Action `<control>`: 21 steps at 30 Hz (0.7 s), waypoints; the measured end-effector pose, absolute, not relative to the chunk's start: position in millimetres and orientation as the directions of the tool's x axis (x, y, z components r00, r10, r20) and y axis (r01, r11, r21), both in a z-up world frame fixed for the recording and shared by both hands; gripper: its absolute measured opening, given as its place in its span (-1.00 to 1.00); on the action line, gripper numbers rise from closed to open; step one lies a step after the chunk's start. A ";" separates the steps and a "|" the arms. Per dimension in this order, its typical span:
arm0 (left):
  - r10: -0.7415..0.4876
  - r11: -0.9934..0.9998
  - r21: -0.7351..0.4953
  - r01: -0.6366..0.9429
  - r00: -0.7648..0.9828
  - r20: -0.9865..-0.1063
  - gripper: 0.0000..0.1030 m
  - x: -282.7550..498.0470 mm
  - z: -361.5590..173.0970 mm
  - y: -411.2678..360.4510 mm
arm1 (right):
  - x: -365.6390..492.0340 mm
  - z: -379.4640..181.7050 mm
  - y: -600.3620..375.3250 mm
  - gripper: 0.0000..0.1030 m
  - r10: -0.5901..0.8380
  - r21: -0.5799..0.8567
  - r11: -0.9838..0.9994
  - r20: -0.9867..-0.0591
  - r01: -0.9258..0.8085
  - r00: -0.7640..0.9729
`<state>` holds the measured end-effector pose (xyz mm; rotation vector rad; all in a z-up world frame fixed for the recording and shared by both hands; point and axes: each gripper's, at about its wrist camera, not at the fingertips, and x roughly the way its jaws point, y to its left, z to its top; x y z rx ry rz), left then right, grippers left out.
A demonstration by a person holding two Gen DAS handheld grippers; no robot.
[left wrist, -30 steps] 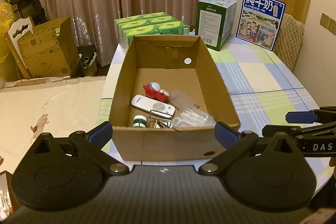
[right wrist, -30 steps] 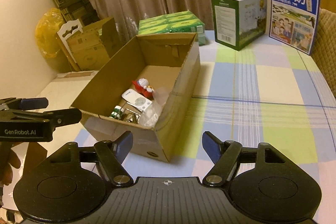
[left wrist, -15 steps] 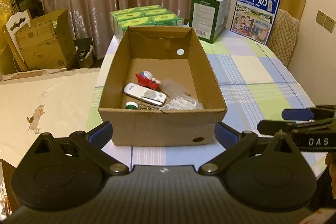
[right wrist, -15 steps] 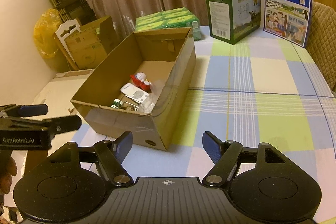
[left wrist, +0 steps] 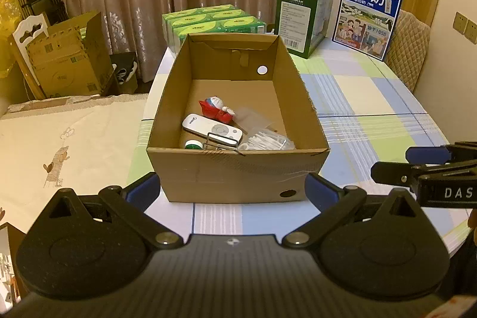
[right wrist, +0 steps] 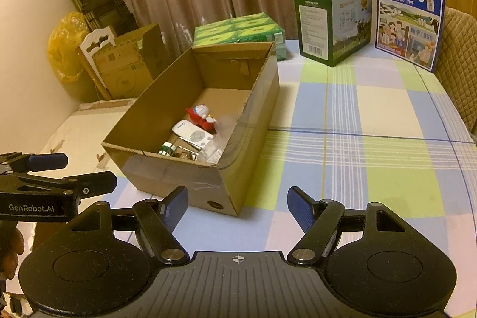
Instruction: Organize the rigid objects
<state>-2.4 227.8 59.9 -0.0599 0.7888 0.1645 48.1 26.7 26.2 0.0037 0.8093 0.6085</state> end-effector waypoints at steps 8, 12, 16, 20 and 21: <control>0.131 0.986 0.020 -0.168 0.685 -0.716 0.98 -4.1 55.4 225.2 | 48.5 24.0 28.8 0.37 0.503 0.219 0.832 -0.687 -0.510 0.525; 0.130 0.985 0.017 -0.170 0.684 -0.718 0.98 -4.7 54.3 225.5 | 47.9 21.1 29.5 0.37 0.496 0.214 0.835 -0.692 -0.508 0.525; 0.130 0.985 0.017 -0.169 0.684 -0.718 0.98 -3.5 54.2 225.4 | 47.2 21.3 30.5 0.37 0.498 0.214 0.833 -0.692 -0.510 0.523; 0.130 0.985 0.018 -0.170 0.683 -0.718 0.98 -3.5 53.5 225.0 | 46.8 21.0 30.5 0.37 0.498 0.215 0.834 -0.690 -0.509 0.525; 0.130 0.985 0.018 -0.169 0.683 -0.719 0.98 -3.5 53.6 225.1 | 47.0 20.9 30.6 0.37 0.498 0.215 0.834 -0.690 -0.508 0.525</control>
